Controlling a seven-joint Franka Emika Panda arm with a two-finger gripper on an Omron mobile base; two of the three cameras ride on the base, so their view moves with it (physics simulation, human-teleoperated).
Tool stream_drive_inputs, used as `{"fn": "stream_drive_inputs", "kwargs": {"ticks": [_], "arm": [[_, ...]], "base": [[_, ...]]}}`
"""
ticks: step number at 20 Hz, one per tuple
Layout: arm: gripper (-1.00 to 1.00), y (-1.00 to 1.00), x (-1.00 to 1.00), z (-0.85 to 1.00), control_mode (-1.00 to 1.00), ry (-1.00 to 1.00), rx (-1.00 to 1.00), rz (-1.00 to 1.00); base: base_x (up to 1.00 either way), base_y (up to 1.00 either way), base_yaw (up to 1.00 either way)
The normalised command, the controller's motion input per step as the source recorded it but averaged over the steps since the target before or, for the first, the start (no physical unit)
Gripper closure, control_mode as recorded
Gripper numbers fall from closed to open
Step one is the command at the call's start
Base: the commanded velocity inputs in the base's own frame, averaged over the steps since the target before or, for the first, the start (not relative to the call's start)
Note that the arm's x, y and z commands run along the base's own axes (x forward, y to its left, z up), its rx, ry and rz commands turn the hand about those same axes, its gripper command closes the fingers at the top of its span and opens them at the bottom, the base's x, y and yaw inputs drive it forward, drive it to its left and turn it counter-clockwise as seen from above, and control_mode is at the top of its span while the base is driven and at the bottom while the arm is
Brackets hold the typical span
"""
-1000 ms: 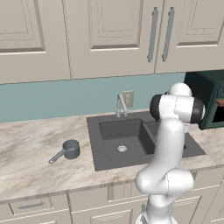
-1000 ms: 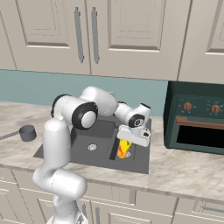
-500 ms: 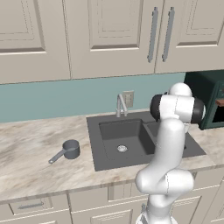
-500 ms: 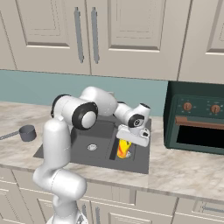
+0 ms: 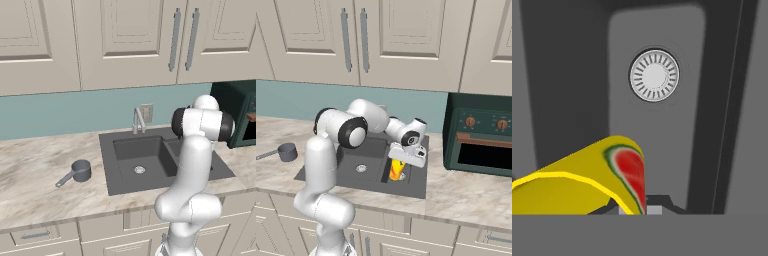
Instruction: Move any existing items from the left basin to the right basin for drying. Then move the measuring cup from the counter to the left basin of the sink for washing.
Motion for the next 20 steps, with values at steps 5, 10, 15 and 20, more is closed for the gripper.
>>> {"fn": "stream_drive_inputs", "kwargs": {"ticks": [5,10,15,20], "arm": [[1.0,0.25,0.0,-0.25,-1.0,0.0,0.0,0.0],[-1.0,0.24,0.0,-0.18,-1.0,0.0,0.0,0.0],[-1.0,0.04,-0.01,-0.01,-1.0,0.0,0.0,0.0],[-1.0,0.0,-0.1,0.24,-1.0,0.0,0.0,0.0]], "base": [[0.0,0.0,0.0],[0.0,0.0,0.0],[0.0,0.0,0.0],[0.0,0.0,0.0]]}}
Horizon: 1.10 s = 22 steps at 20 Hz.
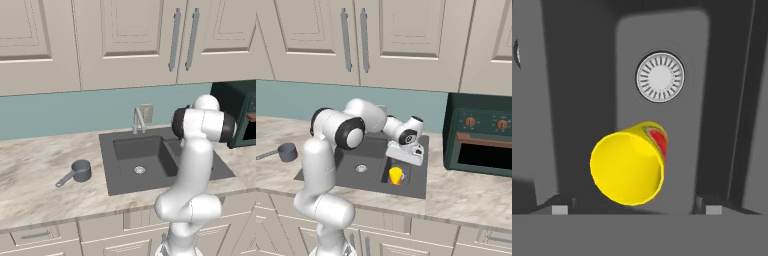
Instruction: Move any existing items from the left basin to the right basin for drying. Then move the measuring cup from the counter to the left basin of the sink for washing.
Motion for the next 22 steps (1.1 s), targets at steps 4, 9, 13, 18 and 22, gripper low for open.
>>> {"fn": "stream_drive_inputs", "kwargs": {"ticks": [4,9,13,18,22], "arm": [[-1.0,0.0,-0.1,0.48,-1.0,0.0,0.0,0.0],[-1.0,0.02,-0.13,0.52,-1.0,0.0,0.0,0.0],[-1.0,0.1,-0.17,0.48,-1.0,0.0,0.0,0.0],[-1.0,0.18,-0.24,0.45,-1.0,0.0,0.0,0.0],[-1.0,0.22,-0.35,0.43,-1.0,0.0,0.0,0.0]], "base": [[0.0,0.0,0.0],[0.0,0.0,0.0],[0.0,0.0,0.0],[0.0,0.0,0.0],[0.0,0.0,0.0]]}}
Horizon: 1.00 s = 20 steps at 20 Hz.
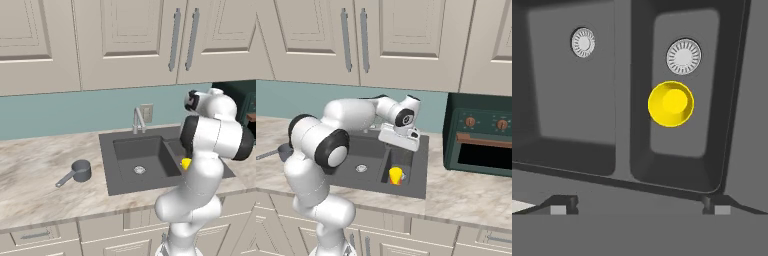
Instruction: Move any existing items from the left basin to the right basin for drying. Then move the measuring cup from the counter to the left basin of the sink for washing.
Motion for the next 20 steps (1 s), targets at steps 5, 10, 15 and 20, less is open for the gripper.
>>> {"fn": "stream_drive_inputs", "kwargs": {"ticks": [5,10,15,20], "arm": [[-1.0,0.25,-0.39,0.35,-1.0,0.0,0.0,-0.01],[-1.0,0.3,-0.4,0.29,-1.0,0.01,0.0,-0.02],[-1.0,0.38,-0.36,0.22,-1.0,0.04,0.0,-0.04],[-1.0,0.43,-0.33,0.18,-1.0,0.04,-0.01,-0.05]], "base": [[0.0,0.0,0.0],[0.0,0.0,0.0],[0.0,0.0,0.0],[0.0,0.0,0.0]]}}
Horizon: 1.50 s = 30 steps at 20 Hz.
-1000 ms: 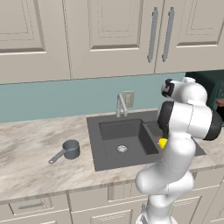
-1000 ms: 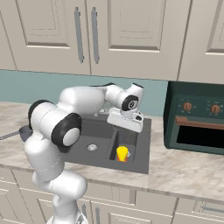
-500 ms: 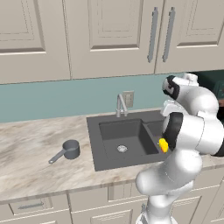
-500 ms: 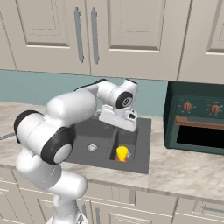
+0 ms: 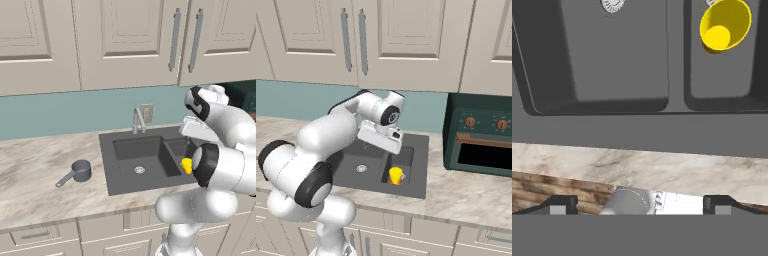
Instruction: Move any existing items from the left basin to the right basin for drying. Then move the measuring cup from the counter to the left basin of the sink for washing.
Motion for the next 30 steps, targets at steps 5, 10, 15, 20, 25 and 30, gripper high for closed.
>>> {"fn": "stream_drive_inputs", "kwargs": {"ticks": [5,10,15,20,25,30], "arm": [[-1.0,0.48,-0.25,0.19,-1.0,0.06,-0.02,-0.07],[-1.0,0.54,-0.2,0.18,-1.0,0.08,-0.03,-0.08],[-1.0,0.61,-0.11,0.1,-1.0,0.1,-0.05,-0.09],[-1.0,0.61,-0.07,0.07,-1.0,0.11,-0.06,-0.1],[-1.0,0.54,-0.07,0.06,-1.0,0.1,-0.05,-0.12],[-1.0,0.6,-0.04,0.0,-1.0,0.06,-0.06,-0.14]], "base": [[0.0,0.0,0.0],[0.0,0.0,0.0],[0.0,0.0,0.0],[0.0,0.0,0.0],[0.0,0.0,0.0],[0.0,0.0,0.0]]}}
